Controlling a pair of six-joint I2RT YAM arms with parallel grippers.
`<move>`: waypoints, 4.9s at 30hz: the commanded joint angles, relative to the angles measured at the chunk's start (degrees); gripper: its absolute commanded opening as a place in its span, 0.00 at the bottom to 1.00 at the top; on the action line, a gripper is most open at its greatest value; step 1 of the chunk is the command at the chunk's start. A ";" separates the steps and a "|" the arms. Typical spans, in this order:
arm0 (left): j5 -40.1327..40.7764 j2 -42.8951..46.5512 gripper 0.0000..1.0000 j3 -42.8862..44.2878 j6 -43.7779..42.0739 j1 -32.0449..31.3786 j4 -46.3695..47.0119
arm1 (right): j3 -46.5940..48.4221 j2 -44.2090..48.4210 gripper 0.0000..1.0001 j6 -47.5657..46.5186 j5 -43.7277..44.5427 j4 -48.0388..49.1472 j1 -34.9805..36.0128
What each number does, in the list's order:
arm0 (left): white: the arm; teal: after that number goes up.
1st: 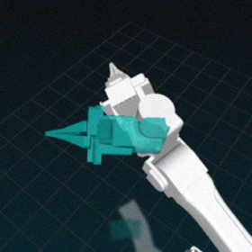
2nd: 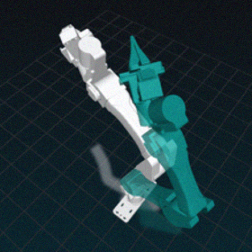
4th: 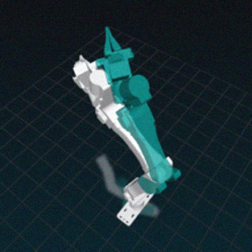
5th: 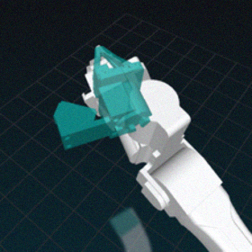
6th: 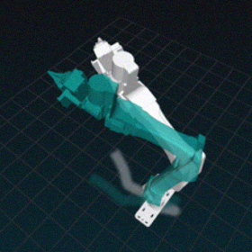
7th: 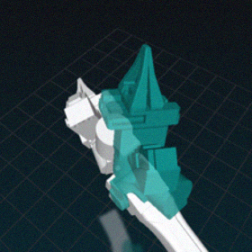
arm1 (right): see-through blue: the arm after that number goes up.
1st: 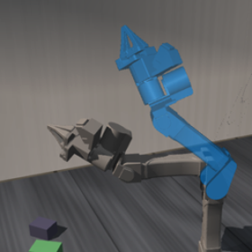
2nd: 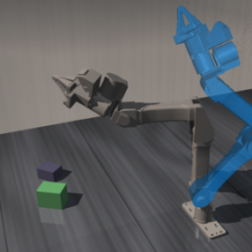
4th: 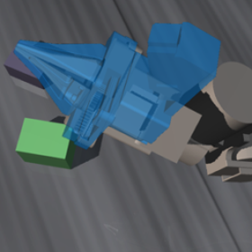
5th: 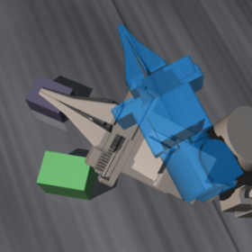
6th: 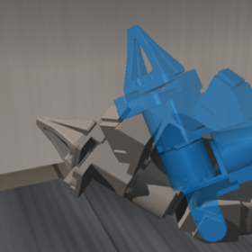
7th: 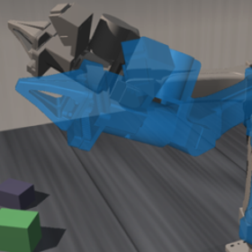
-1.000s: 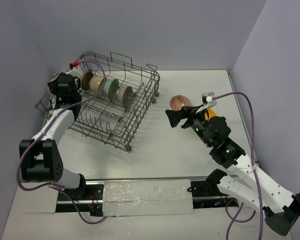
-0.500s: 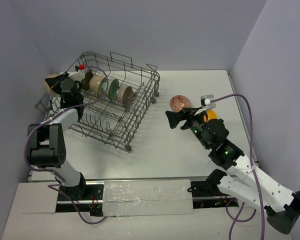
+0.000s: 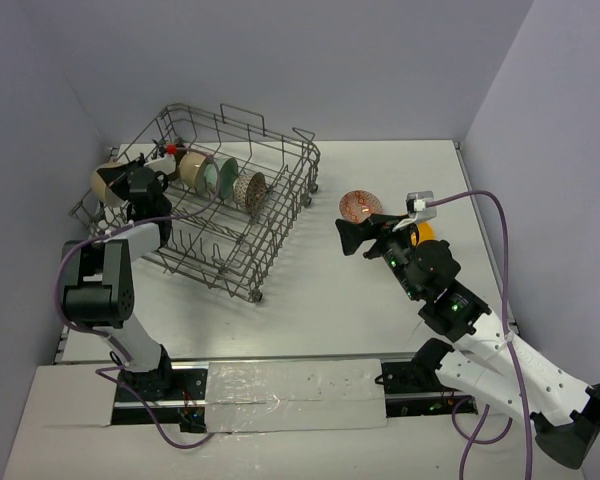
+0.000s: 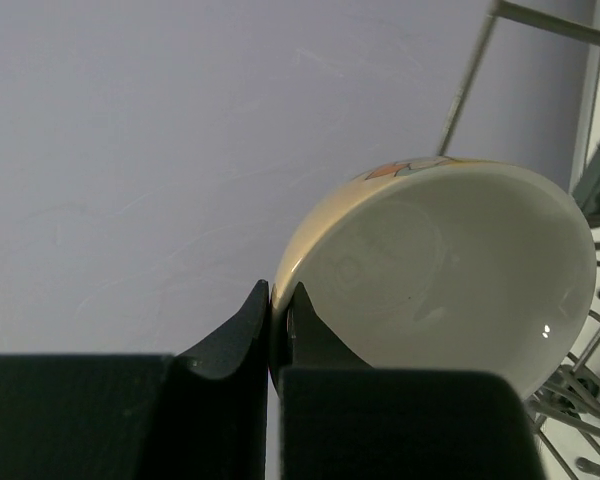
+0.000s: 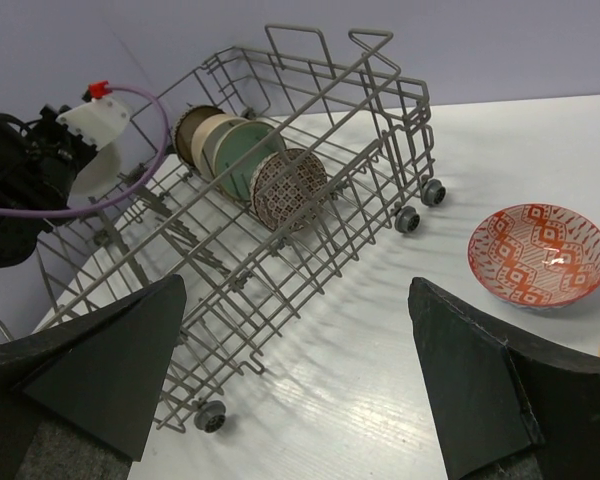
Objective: Load the bowls into the dish rack
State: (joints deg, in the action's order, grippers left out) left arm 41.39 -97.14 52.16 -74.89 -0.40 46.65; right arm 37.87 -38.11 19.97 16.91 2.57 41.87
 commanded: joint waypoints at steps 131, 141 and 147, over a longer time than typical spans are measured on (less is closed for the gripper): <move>-37.96 43.97 0.99 3.03 92.73 -9.61 -51.05 | 40.18 -68.06 0.71 13.26 -2.58 -26.83 -32.55; -42.52 42.04 0.99 3.12 93.52 -10.14 -50.17 | 37.11 -69.82 0.45 10.09 -7.23 -20.68 -32.99; -46.04 40.37 0.99 3.82 93.70 -10.49 -50.43 | 35.61 -71.31 0.42 9.83 -9.26 -18.48 -32.99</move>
State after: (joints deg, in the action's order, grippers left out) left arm -1.34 -56.12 54.57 17.89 -10.55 -5.41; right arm 74.48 -108.07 30.57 8.84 -19.00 9.06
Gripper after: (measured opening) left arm 0.993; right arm 0.427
